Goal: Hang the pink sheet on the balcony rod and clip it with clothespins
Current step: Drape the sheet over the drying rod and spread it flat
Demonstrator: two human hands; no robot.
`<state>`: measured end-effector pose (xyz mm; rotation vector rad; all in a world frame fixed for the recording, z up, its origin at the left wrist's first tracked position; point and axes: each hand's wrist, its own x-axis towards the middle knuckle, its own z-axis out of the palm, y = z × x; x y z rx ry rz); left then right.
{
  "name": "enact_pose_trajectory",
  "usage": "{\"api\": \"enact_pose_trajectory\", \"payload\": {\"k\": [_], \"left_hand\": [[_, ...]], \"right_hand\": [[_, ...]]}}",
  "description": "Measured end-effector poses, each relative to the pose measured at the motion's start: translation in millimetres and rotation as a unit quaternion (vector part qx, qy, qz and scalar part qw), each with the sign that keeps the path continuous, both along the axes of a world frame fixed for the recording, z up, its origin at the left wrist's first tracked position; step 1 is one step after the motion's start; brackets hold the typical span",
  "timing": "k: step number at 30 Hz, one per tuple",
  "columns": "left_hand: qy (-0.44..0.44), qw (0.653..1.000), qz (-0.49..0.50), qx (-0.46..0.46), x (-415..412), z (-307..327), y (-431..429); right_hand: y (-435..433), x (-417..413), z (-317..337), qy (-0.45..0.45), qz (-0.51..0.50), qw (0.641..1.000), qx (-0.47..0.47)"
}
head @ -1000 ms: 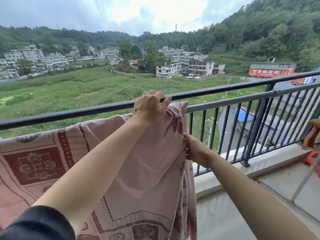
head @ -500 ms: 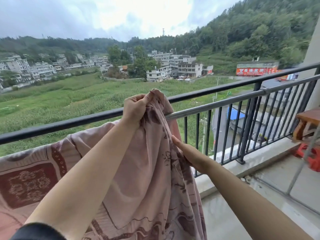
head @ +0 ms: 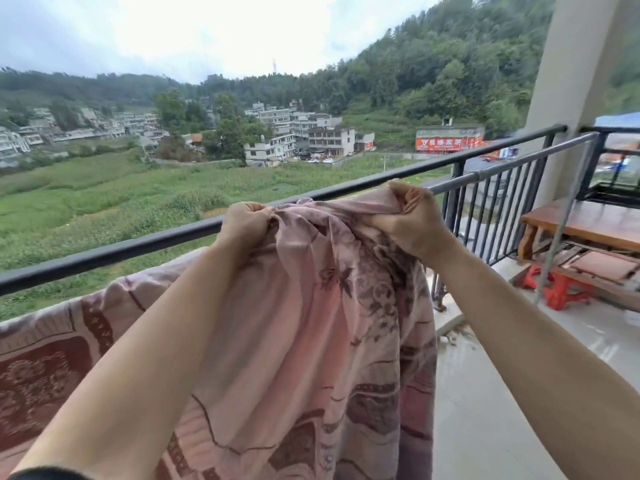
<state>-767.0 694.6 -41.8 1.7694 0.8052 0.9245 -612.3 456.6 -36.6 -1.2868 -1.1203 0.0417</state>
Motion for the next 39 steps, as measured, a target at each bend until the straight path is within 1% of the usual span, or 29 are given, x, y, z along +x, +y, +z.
{"api": "enact_pose_trajectory", "payload": {"k": [1,2,3,4,5,6,7,8,10,12,13,14,16,18,19,20,21,23,25,26,27,28,30,31,33,34,36,37,39], "left_hand": [[0.007,1.0,0.005,0.022,0,-1,-2],[0.012,0.999,0.009,0.043,-1,-3,-4],[0.016,0.998,0.01,0.061,-3,-4,-5],[0.023,0.996,0.007,0.081,-5,-5,-6],[0.033,0.994,0.003,0.102,-7,-6,-8],[0.042,0.992,0.0,0.118,-8,-6,-9],[0.05,0.99,-0.001,0.129,-9,-7,-11],[0.055,0.989,-0.002,0.135,-10,-7,-13],[0.057,0.988,-0.003,0.144,-10,-9,-17],[0.058,0.986,0.002,0.156,-9,-8,-19],[0.062,0.984,0.005,0.166,-9,-6,-20],[0.064,0.983,0.006,0.171,-9,-5,-20],[0.063,0.984,0.008,0.168,-9,-5,-19],[0.064,0.985,0.019,0.162,-9,-4,-17],[0.067,0.985,0.026,0.159,-8,-2,-16],[0.074,0.985,0.035,0.155,-8,-1,-13],[0.08,0.985,0.046,0.148,-8,2,-11],[0.089,0.985,0.062,0.133,-8,7,-10],[0.092,0.985,0.054,0.135,-8,8,-12],[0.089,0.985,0.047,0.141,-8,8,-13],[0.085,0.984,0.042,0.149,-8,7,-15],[0.081,0.983,0.039,0.157,-8,7,-16],[0.062,0.984,0.028,0.163,-8,7,-20],[0.047,0.986,0.017,0.159,-8,7,-22],[0.009,0.989,-0.008,0.149,-7,9,-28],[-0.01,0.989,-0.018,0.145,-8,11,-30],[-0.037,0.988,-0.023,0.145,-9,13,-35],[-0.039,0.988,-0.015,0.148,-11,13,-35],[-0.032,0.987,0.027,0.153,-18,14,-31]], "right_hand": [[-2,-4,-1,0.055,0.086,0.995,-0.009],[-4,-11,-6,0.135,0.196,0.97,-0.049],[-2,-16,-15,0.225,0.291,0.924,-0.108],[0,-21,-24,0.306,0.344,0.872,-0.167],[4,-23,-37,0.362,0.347,0.836,-0.221],[10,-25,-48,0.391,0.322,0.82,-0.267],[16,-27,-59,0.381,0.294,0.821,-0.308],[21,-32,-67,0.343,0.276,0.827,-0.349],[30,-45,-79,0.274,0.285,0.829,-0.395],[38,-54,-83,0.301,0.341,0.817,-0.355],[41,-58,-81,0.312,0.356,0.818,-0.327],[42,-60,-78,0.304,0.352,0.829,-0.312],[43,-58,-72,0.257,0.273,0.876,-0.304],[42,-49,-57,0.155,0.126,0.932,-0.301],[41,-41,-48,0.098,0.046,0.955,-0.275],[39,-32,-37,0.059,-0.026,0.969,-0.237],[38,-23,-25,0.058,-0.073,0.977,-0.192],[34,-2,-1,0.139,-0.106,0.98,-0.095],[27,20,18,0.253,-0.106,0.962,0.007],[24,26,22,0.293,-0.084,0.952,0.021],[24,30,22,0.31,-0.053,0.949,-0.003],[26,29,18,0.296,-0.034,0.952,-0.065],[35,21,1,0.217,-0.014,0.958,-0.187],[40,11,-8,0.199,0.006,0.956,-0.215],[50,-9,-20,0.211,0.066,0.943,-0.248],[54,-17,-23,0.201,0.079,0.939,-0.268],[63,-25,-22,0.159,0.082,0.947,-0.269],[67,-23,-18,0.151,0.072,0.957,-0.236],[70,-12,2,0.138,-0.015,0.977,-0.159]]}}
